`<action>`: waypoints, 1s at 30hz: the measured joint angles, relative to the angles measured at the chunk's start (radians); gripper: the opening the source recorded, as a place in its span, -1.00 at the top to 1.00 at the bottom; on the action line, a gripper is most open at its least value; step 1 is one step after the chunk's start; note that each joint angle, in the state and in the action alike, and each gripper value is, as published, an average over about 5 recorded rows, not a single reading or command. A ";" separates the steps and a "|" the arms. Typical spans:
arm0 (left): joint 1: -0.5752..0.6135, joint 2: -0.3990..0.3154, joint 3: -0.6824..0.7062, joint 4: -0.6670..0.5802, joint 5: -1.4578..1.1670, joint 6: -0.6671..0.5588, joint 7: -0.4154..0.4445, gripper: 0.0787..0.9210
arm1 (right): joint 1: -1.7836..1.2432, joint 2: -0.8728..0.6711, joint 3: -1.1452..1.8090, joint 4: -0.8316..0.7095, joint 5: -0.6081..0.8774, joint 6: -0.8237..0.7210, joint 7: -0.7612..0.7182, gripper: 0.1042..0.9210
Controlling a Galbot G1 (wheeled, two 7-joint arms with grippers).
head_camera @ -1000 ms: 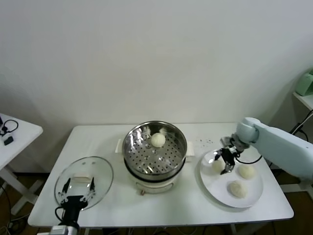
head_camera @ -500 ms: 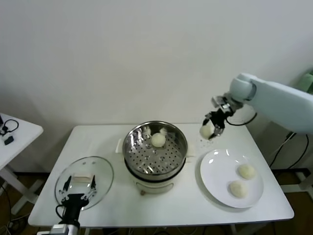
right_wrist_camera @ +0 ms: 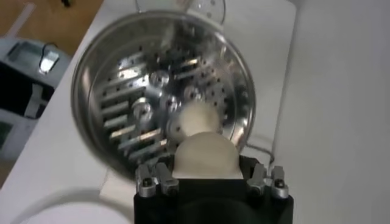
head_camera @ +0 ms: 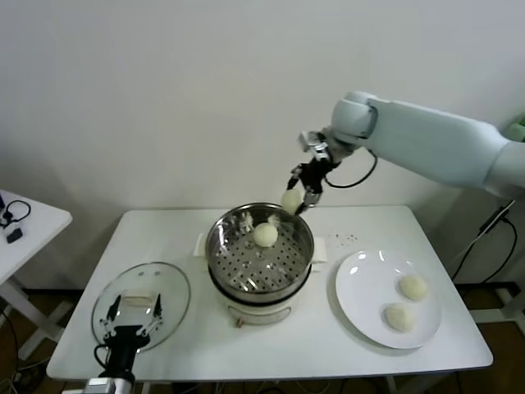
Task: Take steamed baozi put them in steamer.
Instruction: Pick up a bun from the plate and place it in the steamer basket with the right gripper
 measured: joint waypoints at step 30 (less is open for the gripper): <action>0.020 0.003 -0.008 0.012 -0.001 -0.012 -0.002 -0.77 | -0.176 0.192 -0.018 -0.060 0.067 -0.065 0.083 -0.43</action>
